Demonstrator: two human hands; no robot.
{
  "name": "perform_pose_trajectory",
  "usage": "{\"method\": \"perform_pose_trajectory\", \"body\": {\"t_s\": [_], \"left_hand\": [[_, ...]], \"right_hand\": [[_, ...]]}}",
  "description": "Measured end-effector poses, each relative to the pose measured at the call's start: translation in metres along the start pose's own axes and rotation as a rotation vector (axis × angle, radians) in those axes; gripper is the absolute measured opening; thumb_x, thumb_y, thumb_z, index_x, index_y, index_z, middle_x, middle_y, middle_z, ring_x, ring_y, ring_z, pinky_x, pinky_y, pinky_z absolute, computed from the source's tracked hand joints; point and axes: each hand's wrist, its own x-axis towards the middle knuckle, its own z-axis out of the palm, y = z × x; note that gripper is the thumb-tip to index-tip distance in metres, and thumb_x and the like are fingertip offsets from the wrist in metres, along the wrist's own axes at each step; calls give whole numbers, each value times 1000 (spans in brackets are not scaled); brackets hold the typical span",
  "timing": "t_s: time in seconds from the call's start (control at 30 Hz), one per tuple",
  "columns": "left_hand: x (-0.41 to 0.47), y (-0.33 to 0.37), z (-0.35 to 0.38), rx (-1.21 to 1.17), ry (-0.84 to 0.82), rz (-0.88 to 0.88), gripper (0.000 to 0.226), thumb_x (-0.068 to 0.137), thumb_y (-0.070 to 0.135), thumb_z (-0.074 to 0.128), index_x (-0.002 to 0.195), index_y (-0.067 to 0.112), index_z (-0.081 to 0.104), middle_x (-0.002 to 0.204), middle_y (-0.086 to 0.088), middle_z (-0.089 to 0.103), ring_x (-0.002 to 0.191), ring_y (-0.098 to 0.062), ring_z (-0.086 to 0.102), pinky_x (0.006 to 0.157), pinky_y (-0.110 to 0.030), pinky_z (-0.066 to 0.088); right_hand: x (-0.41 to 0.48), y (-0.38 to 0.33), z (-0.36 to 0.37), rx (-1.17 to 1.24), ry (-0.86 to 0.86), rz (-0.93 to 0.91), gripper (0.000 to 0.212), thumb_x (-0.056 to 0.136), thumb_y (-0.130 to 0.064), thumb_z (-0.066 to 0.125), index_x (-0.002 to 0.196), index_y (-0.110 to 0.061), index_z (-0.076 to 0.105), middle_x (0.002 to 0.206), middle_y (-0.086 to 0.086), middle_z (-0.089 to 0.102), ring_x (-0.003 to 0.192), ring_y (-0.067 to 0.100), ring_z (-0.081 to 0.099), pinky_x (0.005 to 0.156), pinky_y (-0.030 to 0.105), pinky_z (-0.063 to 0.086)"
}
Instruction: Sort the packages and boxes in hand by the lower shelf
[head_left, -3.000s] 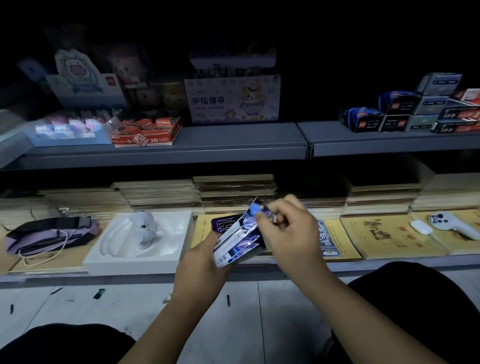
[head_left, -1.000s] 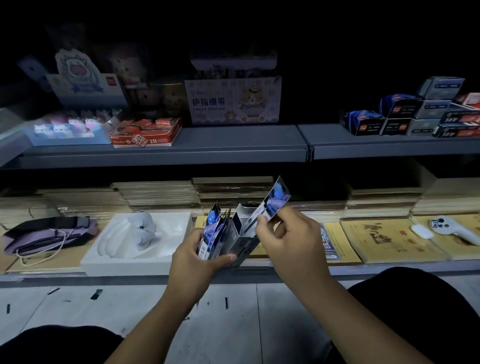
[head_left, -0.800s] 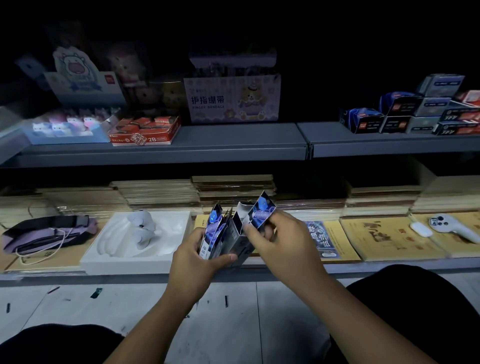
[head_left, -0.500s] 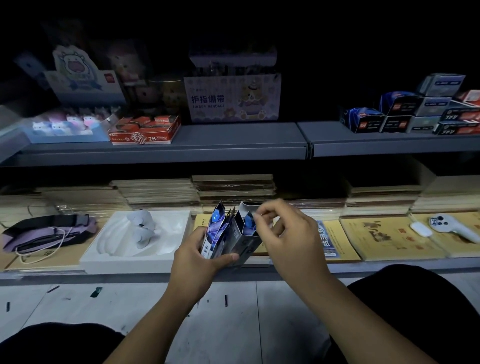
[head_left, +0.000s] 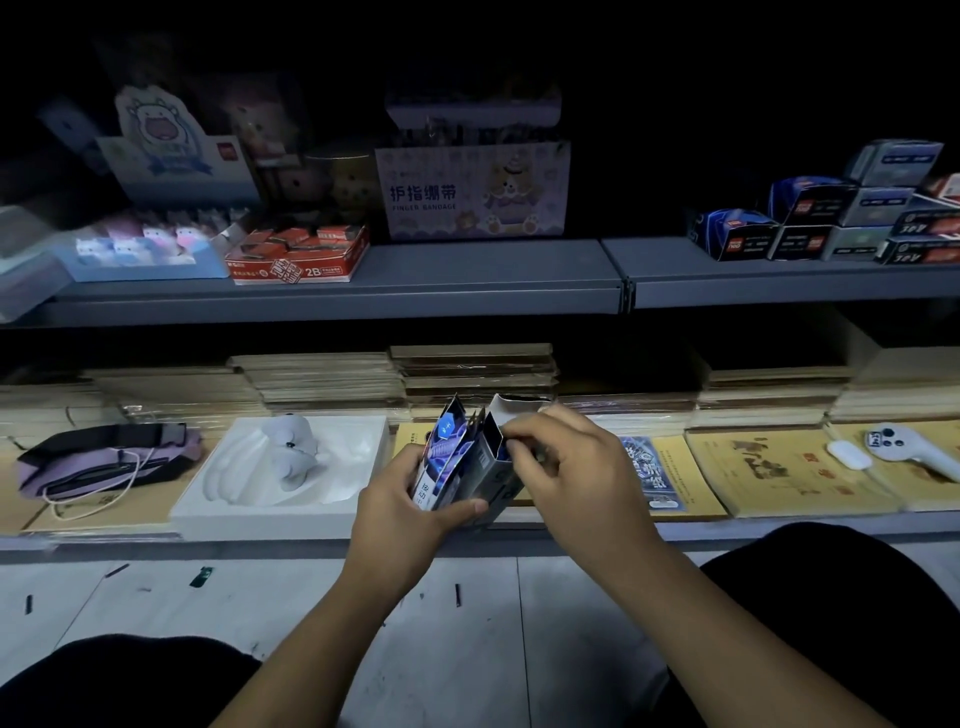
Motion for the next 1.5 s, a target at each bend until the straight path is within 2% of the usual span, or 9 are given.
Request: {"method": "perform_pose_trajectory", "body": {"t_s": [0.2, 0.4, 0.67, 0.73, 0.87, 1.07, 1.23, 1.33, 1.5], "left_hand": [[-1, 1, 0, 62, 23, 21, 46, 67, 21, 94, 99, 30, 62, 84, 20, 71, 78, 6, 66, 59, -11, 51], [-3, 4, 0, 105, 10, 35, 48, 70, 24, 93, 103, 32, 58, 91, 26, 66, 81, 16, 61, 57, -8, 49], [-4, 7, 0, 158, 11, 39, 49, 71, 31, 92, 103, 36, 56, 92, 27, 62, 82, 15, 62, 57, -10, 51], [-4, 7, 1, 167, 14, 43, 49, 72, 31, 91, 105, 36, 56, 93, 26, 62, 82, 11, 64, 56, -10, 51], [-3, 5, 0, 193, 35, 53, 48, 72, 28, 92, 107, 31, 59, 95, 17, 69, 80, 6, 64, 55, -7, 47], [-3, 0, 2, 225, 40, 79, 50, 72, 26, 91, 109, 33, 58, 93, 14, 70, 82, 4, 65, 59, -7, 47], [-2, -3, 3, 224, 45, 86, 49, 73, 28, 91, 109, 34, 60, 92, 16, 72, 82, 0, 68, 64, -17, 56], [-1, -5, 4, 227, 56, 95, 46, 73, 29, 92, 104, 36, 59, 86, 17, 72, 78, 1, 68, 67, -26, 58], [-3, -4, 7, 268, 45, 98, 44, 74, 36, 90, 105, 38, 58, 85, 19, 70, 80, 0, 68, 70, -30, 59]], "right_hand": [[-1, 3, 2, -30, -95, 90, 18, 97, -18, 60, 102, -23, 76, 84, -14, 48, 74, 9, 53, 65, 34, 46], [0, 2, -1, 85, -72, 194, 18, 93, -11, 64, 101, -24, 76, 89, -18, 62, 71, -3, 55, 62, 12, 37], [0, 4, -1, 0, -196, 214, 21, 100, -19, 57, 104, -26, 76, 91, -11, 56, 83, 5, 56, 65, 22, 44], [0, 2, -1, 23, -148, 203, 20, 99, -18, 58, 105, -24, 76, 94, -10, 59, 83, 6, 58, 68, 26, 48], [0, -7, -6, 149, 55, 103, 15, 97, -10, 62, 95, -21, 73, 88, -12, 64, 74, 10, 58, 62, 18, 41], [-3, -17, -2, 230, 44, 67, 19, 93, -25, 69, 75, -22, 65, 76, -8, 55, 64, 18, 52, 57, 18, 35], [-5, -19, -1, 233, 43, 46, 15, 89, -35, 74, 80, -24, 68, 80, -11, 51, 62, 7, 49, 61, 12, 32], [-5, -17, 2, 193, 21, 40, 17, 85, -31, 80, 82, -24, 65, 81, -11, 50, 61, 6, 46, 60, 13, 32], [-5, -16, 5, 267, 35, -6, 13, 86, -14, 80, 80, -18, 68, 83, -10, 52, 70, 16, 56, 58, 18, 38]]}}
